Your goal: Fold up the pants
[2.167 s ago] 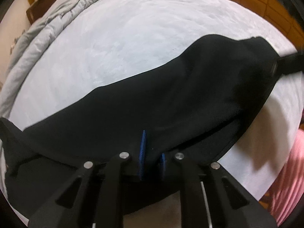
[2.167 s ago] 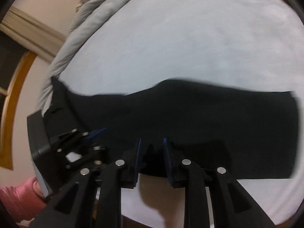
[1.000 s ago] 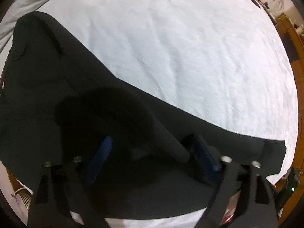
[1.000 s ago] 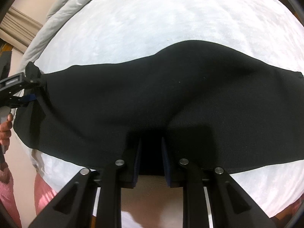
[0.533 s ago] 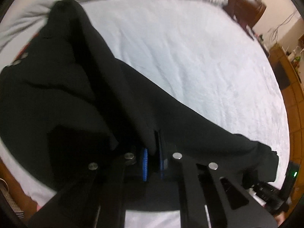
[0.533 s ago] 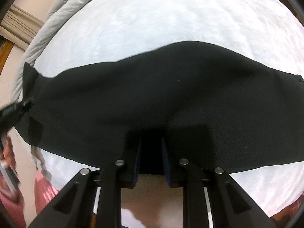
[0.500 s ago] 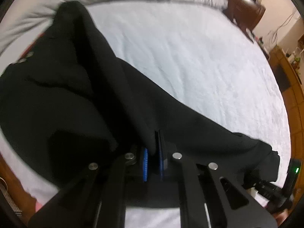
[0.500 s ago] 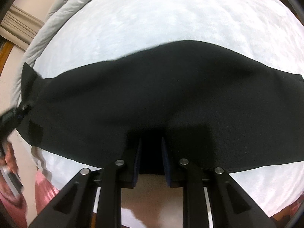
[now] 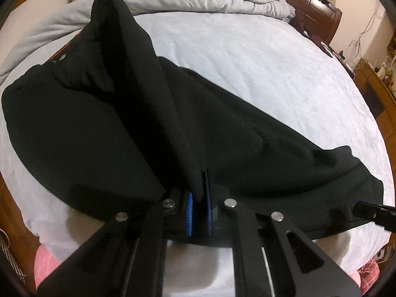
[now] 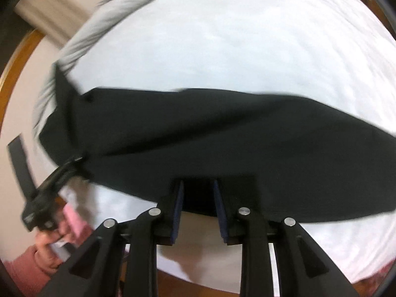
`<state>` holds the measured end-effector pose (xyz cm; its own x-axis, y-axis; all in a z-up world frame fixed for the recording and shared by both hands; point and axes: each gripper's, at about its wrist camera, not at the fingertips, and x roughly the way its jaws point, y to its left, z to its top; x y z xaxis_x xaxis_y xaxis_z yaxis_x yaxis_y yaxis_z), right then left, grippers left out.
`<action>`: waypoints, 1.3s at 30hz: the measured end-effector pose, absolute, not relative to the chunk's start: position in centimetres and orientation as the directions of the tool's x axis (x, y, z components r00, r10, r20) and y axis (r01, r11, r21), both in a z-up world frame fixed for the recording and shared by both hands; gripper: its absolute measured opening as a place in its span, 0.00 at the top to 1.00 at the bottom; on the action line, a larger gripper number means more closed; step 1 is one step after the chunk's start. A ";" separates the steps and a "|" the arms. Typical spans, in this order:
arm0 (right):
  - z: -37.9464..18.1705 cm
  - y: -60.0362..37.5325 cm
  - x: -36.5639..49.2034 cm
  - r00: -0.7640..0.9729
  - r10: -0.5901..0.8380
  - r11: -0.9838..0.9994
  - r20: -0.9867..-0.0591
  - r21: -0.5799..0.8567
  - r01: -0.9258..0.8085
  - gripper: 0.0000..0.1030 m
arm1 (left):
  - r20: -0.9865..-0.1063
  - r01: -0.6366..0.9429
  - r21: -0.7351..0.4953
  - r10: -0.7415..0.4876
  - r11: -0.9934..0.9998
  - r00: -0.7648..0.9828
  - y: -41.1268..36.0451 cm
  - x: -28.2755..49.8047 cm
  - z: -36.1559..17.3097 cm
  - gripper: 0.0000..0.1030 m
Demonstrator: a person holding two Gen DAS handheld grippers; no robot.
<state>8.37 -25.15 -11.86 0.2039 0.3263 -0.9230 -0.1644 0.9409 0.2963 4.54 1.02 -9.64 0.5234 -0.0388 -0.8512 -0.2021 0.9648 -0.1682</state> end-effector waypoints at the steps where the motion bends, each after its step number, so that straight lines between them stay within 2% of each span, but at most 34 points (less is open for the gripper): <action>1: -11.9 -23.2 8.6 0.184 0.356 0.926 -0.916 0.320 -0.201 0.74 | -0.853 -0.202 -0.175 -0.046 0.963 0.520 1.1 4.7 -9.7 0.93; 6: -13.7 -17.6 9.8 0.128 0.376 0.910 -0.918 0.341 -0.235 0.74 | -0.854 -0.196 -0.186 -0.060 0.963 0.516 1.8 4.9 -10.4 0.92; 10: -16.7 -15.1 10.6 0.108 0.282 0.939 -0.953 0.251 -0.236 0.76 | -0.863 -0.188 -0.193 -0.075 0.963 0.500 2.2 4.5 -10.8 0.85; 12: -16.7 -15.2 10.8 0.114 0.280 0.941 -0.953 0.249 -0.228 0.76 | -0.873 -0.190 -0.190 -0.077 0.963 0.482 2.4 4.9 -10.6 0.72; 14: -16.8 -15.2 11.0 0.119 0.278 0.944 -0.953 0.248 -0.217 0.76 | -0.887 -0.202 -0.157 -0.048 0.967 0.459 3.0 5.6 -9.9 0.32; 16: -16.9 -14.1 10.4 0.134 0.266 0.948 -0.955 0.233 -0.219 0.76 | -0.905 -0.225 -0.129 -0.022 0.966 0.424 4.0 6.6 -9.1 0.22; 18: -16.9 -14.0 10.2 0.149 0.250 0.952 -0.957 0.215 -0.217 0.76 | -0.915 -0.226 -0.135 -0.033 0.965 0.402 5.0 7.7 -8.3 0.21; 21: -16.9 -13.3 10.3 0.168 0.220 0.959 -0.961 0.182 -0.216 0.75 | -0.937 -0.215 -0.074 0.006 0.974 0.350 5.8 10.6 -7.5 0.16; 25: -16.6 -13.7 10.0 0.164 0.235 0.958 -0.958 0.200 -0.206 0.75 | -0.956 -0.177 0.064 0.111 0.982 0.272 6.1 15.5 -6.9 0.15; 27: -16.6 -13.8 10.3 0.157 0.248 0.956 -0.956 0.215 -0.201 0.75 | -0.953 -0.177 0.124 0.167 0.976 0.254 6.4 17.6 -6.8 0.15; 32: -16.6 -13.9 10.4 0.151 0.263 0.953 -0.953 0.232 -0.197 0.75 | -0.963 -0.245 0.163 0.209 0.956 0.172 9.1 22.9 -7.8 0.16; 33: -16.6 -13.8 10.5 0.149 0.266 0.952 -0.952 0.236 -0.196 0.75 | -0.963 -0.248 0.169 0.214 0.954 0.165 9.4 23.4 -8.0 0.20; 35: -16.6 -14.1 10.5 0.146 0.273 0.950 -0.951 0.243 -0.195 0.75 | -0.974 -0.268 0.138 0.179 0.953 0.135 10.4 24.2 -8.7 0.64; 37: -16.6 -14.3 10.6 0.144 0.280 0.948 -0.949 0.250 -0.194 0.75 | -0.990 -0.322 -0.009 0.038 0.947 0.138 11.7 23.7 -9.4 0.87; 39: -16.6 -14.6 10.7 0.141 0.284 0.947 -0.948 0.255 -0.194 0.75 | -0.984 -0.325 -0.022 0.037 0.946 0.175 11.8 22.9 -9.2 0.89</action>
<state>10.70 -14.64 -16.63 0.1409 0.2841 -0.9484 -0.1943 0.9472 0.2549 22.88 11.84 -9.17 0.1745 0.0368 -0.9840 -0.3247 0.9456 -0.0222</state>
